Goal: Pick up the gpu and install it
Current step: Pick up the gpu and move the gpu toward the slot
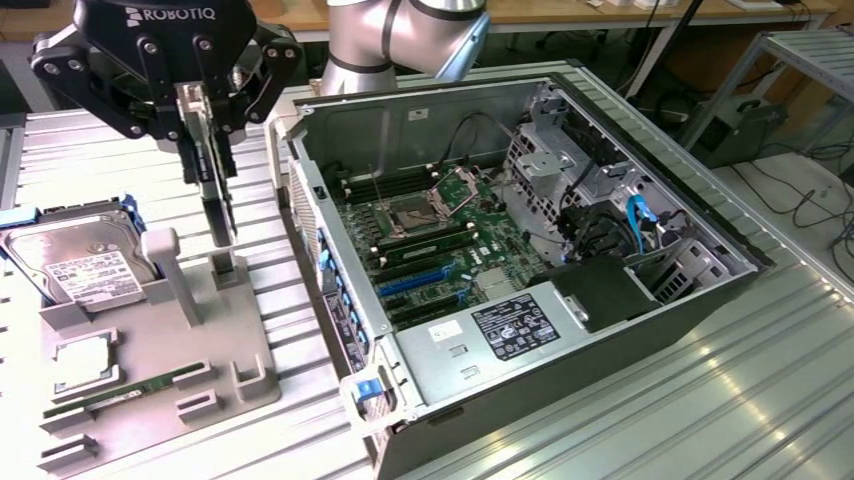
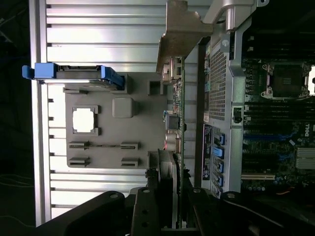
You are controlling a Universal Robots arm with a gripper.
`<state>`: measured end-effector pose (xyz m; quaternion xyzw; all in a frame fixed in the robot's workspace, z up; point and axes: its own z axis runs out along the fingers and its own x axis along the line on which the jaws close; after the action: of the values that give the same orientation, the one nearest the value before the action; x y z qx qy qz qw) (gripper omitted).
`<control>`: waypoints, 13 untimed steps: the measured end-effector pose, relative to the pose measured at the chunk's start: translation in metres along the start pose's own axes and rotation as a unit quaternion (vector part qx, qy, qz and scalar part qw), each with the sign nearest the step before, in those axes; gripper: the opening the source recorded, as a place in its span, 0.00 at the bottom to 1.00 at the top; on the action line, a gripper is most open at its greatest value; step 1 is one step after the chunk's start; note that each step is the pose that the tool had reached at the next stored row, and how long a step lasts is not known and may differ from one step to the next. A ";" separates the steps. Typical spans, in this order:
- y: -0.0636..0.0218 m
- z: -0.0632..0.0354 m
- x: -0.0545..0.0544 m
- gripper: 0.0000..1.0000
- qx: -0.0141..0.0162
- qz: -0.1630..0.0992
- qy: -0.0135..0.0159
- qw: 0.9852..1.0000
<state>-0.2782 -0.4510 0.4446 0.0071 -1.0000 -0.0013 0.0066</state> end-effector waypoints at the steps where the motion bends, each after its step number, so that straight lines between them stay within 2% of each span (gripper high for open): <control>1: 0.0000 0.0000 -0.001 0.27 0.000 0.000 0.000 1.000; 13: -0.0001 -0.0001 -0.007 0.27 0.000 0.000 0.000 1.000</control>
<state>-0.2715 -0.4510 0.4445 0.0071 -1.0000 -0.0013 0.0065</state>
